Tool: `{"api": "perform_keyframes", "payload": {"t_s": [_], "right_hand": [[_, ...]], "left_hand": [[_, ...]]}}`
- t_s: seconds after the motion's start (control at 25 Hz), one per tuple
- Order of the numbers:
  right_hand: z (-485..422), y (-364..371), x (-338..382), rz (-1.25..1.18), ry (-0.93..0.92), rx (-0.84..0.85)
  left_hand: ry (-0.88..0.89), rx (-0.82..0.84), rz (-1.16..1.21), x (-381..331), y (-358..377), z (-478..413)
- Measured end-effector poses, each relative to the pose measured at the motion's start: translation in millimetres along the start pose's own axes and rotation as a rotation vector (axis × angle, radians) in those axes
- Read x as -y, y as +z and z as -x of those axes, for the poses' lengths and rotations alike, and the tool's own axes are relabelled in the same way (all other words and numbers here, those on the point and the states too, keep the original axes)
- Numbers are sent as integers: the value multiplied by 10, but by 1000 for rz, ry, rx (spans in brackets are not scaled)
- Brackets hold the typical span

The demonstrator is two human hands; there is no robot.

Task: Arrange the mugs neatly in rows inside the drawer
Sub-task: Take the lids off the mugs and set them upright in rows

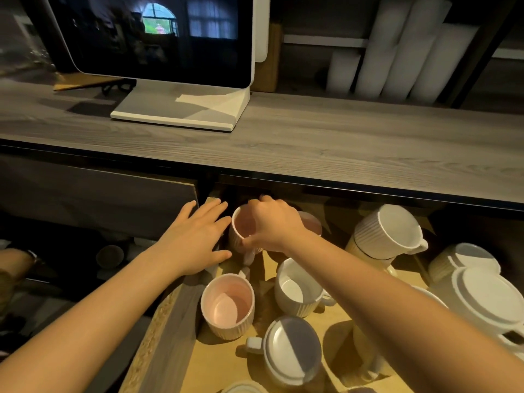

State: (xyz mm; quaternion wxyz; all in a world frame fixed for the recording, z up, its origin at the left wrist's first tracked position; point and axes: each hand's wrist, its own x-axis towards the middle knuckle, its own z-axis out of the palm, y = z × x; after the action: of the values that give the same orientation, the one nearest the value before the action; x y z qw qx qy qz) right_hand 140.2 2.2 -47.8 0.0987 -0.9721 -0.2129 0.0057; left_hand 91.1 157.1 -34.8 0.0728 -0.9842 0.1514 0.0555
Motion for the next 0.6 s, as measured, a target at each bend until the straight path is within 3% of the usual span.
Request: {"api": "perform_keyframes", "payload": {"t_s": [0.28, 0.6], "right_hand": [[-230, 199, -66, 0, 37, 127], [150, -34, -260, -1, -3, 55]], "left_hand": [[-18, -12, -97, -68, 7, -100], [12, -13, -159, -231, 20, -130]]}}
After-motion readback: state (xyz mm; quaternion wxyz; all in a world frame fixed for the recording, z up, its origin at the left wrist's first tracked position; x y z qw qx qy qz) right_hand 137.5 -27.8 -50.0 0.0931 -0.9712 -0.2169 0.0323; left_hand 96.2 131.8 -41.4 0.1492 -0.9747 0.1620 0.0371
